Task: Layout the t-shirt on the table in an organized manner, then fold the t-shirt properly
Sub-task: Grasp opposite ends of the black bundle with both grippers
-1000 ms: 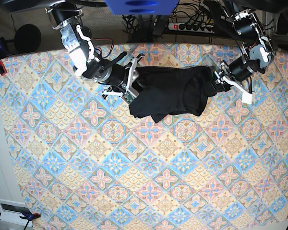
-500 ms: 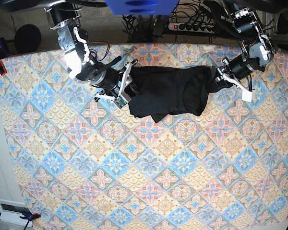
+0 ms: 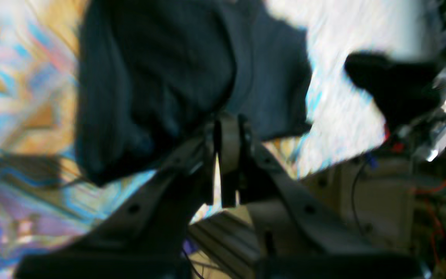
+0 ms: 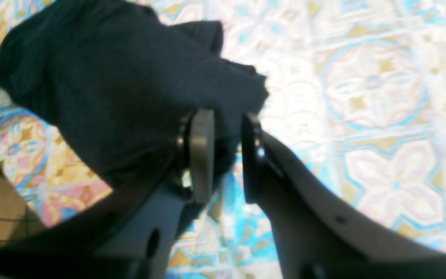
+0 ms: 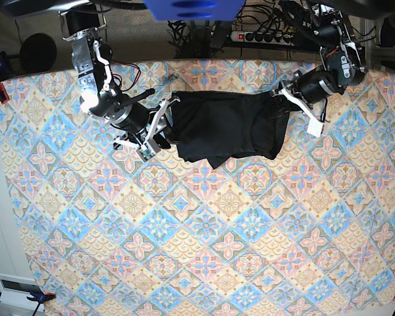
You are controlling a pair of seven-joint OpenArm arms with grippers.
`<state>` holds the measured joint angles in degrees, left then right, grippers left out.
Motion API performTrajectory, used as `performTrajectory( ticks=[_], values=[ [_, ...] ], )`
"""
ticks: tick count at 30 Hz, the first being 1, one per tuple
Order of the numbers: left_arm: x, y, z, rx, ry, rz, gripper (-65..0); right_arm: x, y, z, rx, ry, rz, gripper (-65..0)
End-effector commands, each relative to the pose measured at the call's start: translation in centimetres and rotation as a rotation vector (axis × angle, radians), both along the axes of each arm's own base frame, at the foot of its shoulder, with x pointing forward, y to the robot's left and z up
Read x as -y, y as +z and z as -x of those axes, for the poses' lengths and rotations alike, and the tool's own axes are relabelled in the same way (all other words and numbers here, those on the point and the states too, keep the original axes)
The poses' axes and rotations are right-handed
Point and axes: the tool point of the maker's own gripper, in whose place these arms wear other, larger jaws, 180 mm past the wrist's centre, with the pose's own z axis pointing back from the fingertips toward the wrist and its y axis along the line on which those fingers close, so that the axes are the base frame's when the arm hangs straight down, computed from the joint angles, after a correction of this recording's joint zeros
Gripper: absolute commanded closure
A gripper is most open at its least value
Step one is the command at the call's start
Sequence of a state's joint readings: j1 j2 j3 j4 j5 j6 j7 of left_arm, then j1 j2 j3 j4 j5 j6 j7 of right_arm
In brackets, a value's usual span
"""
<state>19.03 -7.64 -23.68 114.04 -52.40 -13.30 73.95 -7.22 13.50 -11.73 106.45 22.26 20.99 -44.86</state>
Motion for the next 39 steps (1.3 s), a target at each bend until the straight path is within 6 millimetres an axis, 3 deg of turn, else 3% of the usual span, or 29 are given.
performTrajectory(
  ticks=[1,6,13,16,19,27,32,39],
  values=[
    [0.7,0.8,-0.4,0.038,-0.013,0.016,-0.1,-0.3,1.9,-1.1,0.063,0.008,-0.028,-11.9],
    [2.5,0.6,-0.2,0.027,0.001,0.059,-0.1,-0.3,2.0,-1.2,0.066,0.008,-0.028,-11.9],
    [3.3,0.9,0.1,0.033,-0.021,0.067,-0.1,-0.4,1.7,-1.2,0.06,0.01,-0.029,-11.9],
    [5.4,0.8,0.7,0.024,-0.119,0.066,-0.1,-0.5,2.9,-2.6,0.1,0.011,-0.031,-10.2],
    [6.5,0.2,1.3,0.009,-0.181,0.039,-0.1,-0.1,2.7,-4.0,0.101,0.003,-0.02,-3.8],
    [4.8,-1.6,0.6,0.013,-0.146,-0.128,-0.1,-1.8,1.9,-7.5,0.089,0.069,0.024,-3.4],
    [3.8,-2.2,0.6,0.004,-0.135,-0.176,-0.2,-4.0,1.5,-9.7,0.092,0.113,0.027,-3.4],
    [2.4,-3.9,0.6,-0.035,-0.122,-0.275,-0.2,-6.4,-2.4,-10.1,-0.024,0.165,0.071,-3.4]
  ],
)
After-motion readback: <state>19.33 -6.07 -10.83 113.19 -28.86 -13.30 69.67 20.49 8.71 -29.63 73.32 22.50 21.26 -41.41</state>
